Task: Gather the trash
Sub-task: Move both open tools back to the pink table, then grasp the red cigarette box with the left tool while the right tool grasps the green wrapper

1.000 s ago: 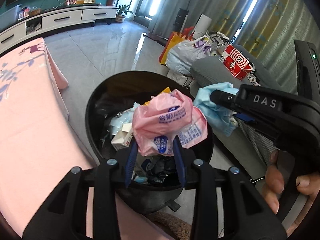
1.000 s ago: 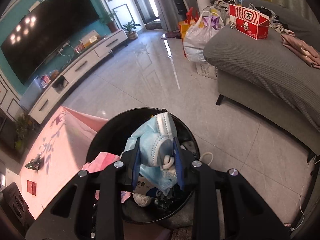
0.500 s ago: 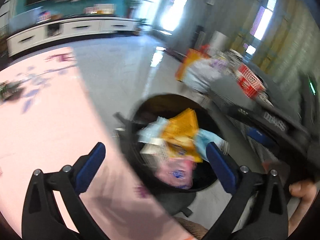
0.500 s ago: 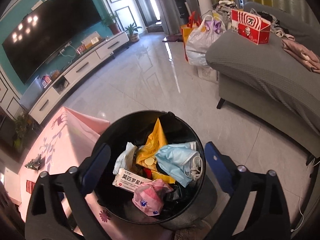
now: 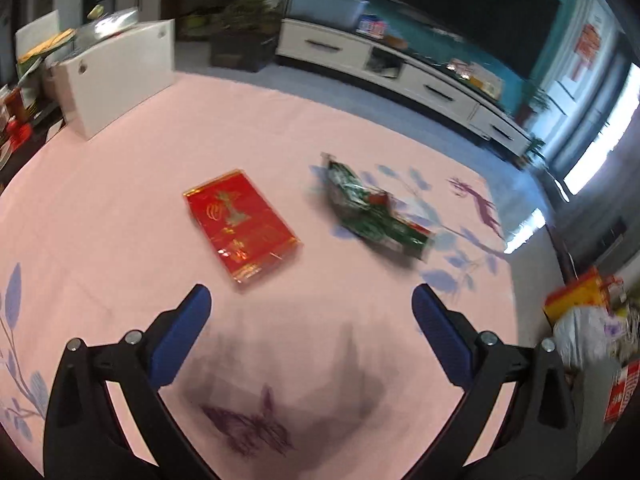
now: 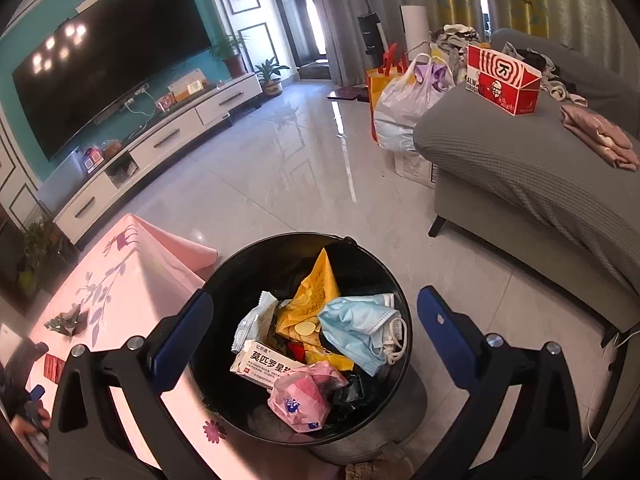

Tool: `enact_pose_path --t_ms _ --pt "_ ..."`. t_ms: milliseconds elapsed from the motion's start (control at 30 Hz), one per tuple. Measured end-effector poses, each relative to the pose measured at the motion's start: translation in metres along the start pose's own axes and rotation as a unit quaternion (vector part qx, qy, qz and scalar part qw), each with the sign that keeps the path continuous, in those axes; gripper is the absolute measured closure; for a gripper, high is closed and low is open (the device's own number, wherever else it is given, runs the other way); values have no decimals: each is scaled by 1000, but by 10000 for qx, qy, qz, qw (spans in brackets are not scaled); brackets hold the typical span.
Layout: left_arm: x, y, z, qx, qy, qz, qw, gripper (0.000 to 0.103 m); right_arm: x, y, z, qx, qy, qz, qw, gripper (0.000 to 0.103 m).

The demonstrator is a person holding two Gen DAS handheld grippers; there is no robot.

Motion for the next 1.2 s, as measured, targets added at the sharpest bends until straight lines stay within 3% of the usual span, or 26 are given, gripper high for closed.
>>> enact_pose_path --t_ms 167,233,400,467,533,633,767,1000,1200 --pt "32 31 26 -156 204 103 9996 7 2 10 -3 -166 53 63 9998 3" --pt "42 32 29 -165 250 82 9995 16 3 16 -5 -287 67 50 9996 3" --pt "71 36 35 -263 579 -108 9979 19 3 31 -9 -530 42 102 9985 3" --pt "77 34 39 -12 430 5 9991 20 4 36 -11 -626 67 115 9979 3" --pt "78 35 40 70 290 129 9995 31 6 41 -13 -701 84 86 9975 3" --pt "78 39 39 144 155 82 9997 35 8 47 -16 -787 93 60 9968 3" --pt "63 54 24 53 235 -208 9995 41 9 59 -21 -877 151 236 9958 3" --pt "-18 99 -16 732 -128 -438 9963 42 11 111 -45 -1332 364 785 9873 3" --pt "-70 157 -57 760 -90 -684 9947 42 24 198 -86 -1977 906 1284 9676 3"
Point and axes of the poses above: each gripper's, at about its wrist camera, not at the fingertips, and x roughly the way its jaws point, y to its left, z to its top, the point moved 2 cm from there along x, roughly the way its jaws point, and after that the axes turned 4 degrees about x, right-handed, at the moved point
